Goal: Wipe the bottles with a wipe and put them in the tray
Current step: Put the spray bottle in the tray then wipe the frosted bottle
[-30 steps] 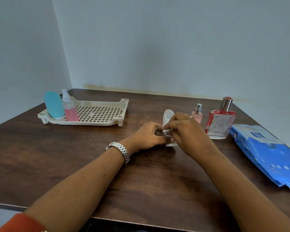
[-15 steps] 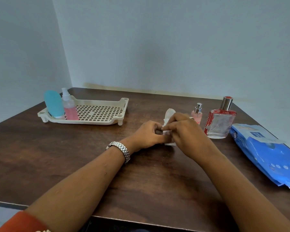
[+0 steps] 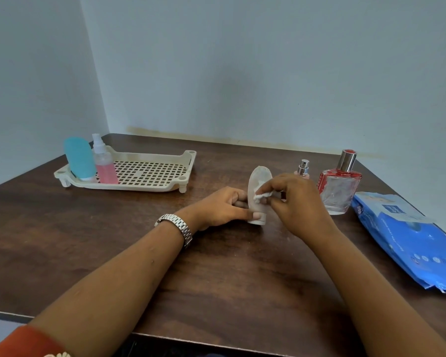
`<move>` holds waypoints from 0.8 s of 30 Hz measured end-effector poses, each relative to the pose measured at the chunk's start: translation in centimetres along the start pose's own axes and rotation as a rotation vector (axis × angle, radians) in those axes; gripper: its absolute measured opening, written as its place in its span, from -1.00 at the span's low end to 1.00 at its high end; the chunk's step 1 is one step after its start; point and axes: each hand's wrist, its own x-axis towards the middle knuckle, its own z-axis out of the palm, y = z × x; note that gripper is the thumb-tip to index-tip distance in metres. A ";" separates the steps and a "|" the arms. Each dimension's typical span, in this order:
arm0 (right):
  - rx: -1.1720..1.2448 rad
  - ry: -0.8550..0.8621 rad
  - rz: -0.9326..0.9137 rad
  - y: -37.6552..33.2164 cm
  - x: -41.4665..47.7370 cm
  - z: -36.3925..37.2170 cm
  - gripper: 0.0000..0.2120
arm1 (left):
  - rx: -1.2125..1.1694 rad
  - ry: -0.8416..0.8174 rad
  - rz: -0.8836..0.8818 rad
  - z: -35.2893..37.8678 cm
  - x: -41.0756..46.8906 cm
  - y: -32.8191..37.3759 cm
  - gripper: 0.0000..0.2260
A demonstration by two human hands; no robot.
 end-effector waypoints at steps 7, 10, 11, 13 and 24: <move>0.124 0.181 0.085 0.1 0.4 0.7 -0.71 | -0.015 -0.066 -0.011 -0.3 0.2 -0.1 -0.69; 0.104 0.148 0.068 -0.3 0.0 0.8 -0.78 | -0.035 -0.072 -0.005 -0.2 0.2 -0.1 -0.69; 0.077 0.127 0.054 -0.3 -0.1 0.8 -0.79 | -0.039 -0.070 -0.001 -0.2 0.2 -0.1 -0.70; 0.028 0.072 0.027 -0.2 -0.2 0.7 -0.79 | -0.037 -0.066 -0.002 -0.2 0.1 0.0 -0.73; 0.234 0.271 0.076 0.9 0.8 0.6 -0.78 | 0.006 -0.117 -0.017 -0.1 0.1 0.2 -0.73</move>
